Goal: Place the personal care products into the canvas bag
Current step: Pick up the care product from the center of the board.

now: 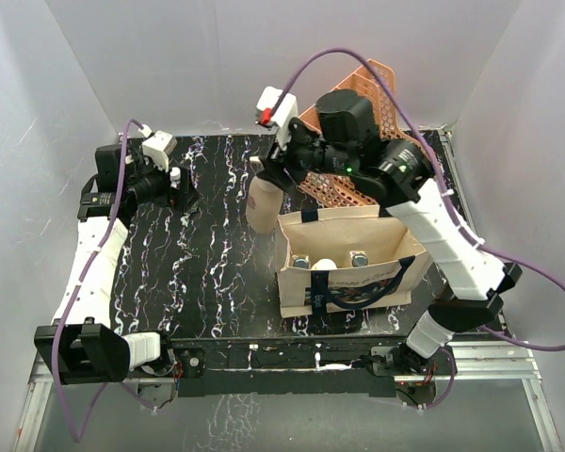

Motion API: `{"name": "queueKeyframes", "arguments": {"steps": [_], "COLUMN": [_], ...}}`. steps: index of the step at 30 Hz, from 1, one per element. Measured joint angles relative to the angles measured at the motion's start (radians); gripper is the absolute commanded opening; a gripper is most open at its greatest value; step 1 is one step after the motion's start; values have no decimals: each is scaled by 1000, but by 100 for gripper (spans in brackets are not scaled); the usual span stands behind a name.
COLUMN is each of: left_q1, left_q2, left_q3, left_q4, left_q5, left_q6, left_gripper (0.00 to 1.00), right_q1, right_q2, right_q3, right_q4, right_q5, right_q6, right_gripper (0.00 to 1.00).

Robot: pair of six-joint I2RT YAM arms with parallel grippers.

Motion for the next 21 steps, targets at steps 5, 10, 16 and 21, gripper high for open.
{"name": "queueKeyframes", "arguments": {"steps": [5,10,16,21], "left_q1": [-48,-105,-195,-299], "left_q2": [19,66,99,99], "left_q3": [5,47,121,182], "left_q4": [-5,-27,-59,-123], "left_q5": [5,34,54,82], "left_q6": [19,25,60,154], "left_gripper": [96,96,96,96], "right_q1": [-46,-137,-260,-357], "right_q2": [-74,-152,-229,-312], "right_q3": [1,1,-3,-78], "right_q4": [-1,-1,-3,-8], "right_q5": [-22,-58,-104,-146], "right_q6": [3,12,25,24], "right_gripper": [8,8,8,8]}}
